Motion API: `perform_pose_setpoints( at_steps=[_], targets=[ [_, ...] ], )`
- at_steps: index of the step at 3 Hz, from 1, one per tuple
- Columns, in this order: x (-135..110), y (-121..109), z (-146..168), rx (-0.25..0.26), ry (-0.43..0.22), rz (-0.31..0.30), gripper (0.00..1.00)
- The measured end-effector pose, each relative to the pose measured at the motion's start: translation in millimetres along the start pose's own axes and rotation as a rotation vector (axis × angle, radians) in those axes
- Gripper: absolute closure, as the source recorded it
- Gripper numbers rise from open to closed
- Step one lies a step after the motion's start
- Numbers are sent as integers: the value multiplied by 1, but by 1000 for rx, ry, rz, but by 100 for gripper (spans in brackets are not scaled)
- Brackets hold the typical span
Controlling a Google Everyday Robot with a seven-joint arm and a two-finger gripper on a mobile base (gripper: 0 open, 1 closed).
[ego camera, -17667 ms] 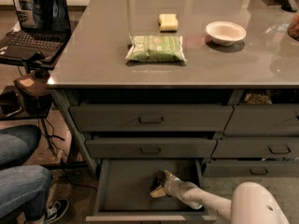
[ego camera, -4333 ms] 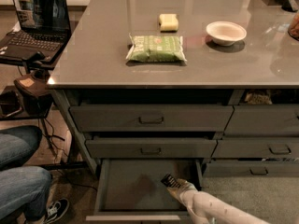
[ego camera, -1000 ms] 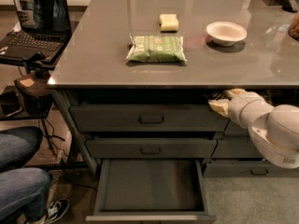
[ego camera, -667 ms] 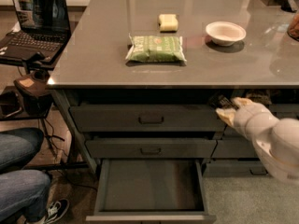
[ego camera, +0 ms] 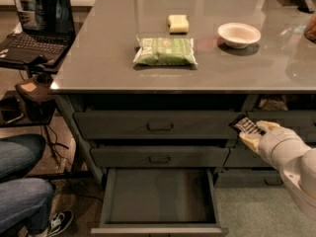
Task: Pick rxbar chocolate from bottom drawer and place on counter
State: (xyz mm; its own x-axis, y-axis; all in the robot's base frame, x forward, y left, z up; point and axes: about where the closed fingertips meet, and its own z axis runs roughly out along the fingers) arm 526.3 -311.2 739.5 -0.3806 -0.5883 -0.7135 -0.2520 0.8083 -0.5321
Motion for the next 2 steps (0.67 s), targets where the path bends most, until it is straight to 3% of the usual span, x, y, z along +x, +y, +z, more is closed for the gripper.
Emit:
perform_pose_setpoints(
  at_steps=[1, 2],
  targets=[
    [-43, -58, -34, 109, -7, 10, 100],
    [-42, -58, -34, 108, -7, 9, 100]
  ],
)
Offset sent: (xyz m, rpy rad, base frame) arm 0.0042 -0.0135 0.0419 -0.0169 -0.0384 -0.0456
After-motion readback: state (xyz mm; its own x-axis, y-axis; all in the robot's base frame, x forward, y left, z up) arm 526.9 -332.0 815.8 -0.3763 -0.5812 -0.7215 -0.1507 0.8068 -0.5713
